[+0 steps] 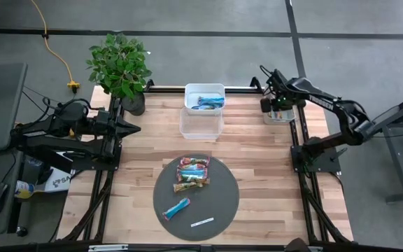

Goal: Pick and place Granola Bars by type
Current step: Put the yellow granola bar into the gray bin

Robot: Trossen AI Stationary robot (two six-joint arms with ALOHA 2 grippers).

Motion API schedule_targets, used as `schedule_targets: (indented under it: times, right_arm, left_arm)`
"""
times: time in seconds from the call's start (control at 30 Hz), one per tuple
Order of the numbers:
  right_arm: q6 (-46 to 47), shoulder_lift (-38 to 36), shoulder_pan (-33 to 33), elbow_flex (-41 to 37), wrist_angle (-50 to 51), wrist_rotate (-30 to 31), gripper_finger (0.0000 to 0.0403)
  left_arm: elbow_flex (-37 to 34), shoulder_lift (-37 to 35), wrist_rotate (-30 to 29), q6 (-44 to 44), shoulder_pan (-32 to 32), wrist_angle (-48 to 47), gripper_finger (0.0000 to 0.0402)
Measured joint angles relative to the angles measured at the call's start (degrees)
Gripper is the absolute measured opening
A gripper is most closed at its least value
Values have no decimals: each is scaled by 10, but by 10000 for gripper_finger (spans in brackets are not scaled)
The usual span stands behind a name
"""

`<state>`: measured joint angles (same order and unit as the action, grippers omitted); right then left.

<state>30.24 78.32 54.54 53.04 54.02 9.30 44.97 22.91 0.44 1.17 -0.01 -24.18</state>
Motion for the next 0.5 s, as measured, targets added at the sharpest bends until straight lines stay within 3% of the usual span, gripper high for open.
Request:
schedule_targets:
  times: [0.5]
  right_arm:
    - [82, 0, -3, -94, -140, -4, 78]
  left_arm:
    - [0, 0, 0, 0, 0, 0, 1]
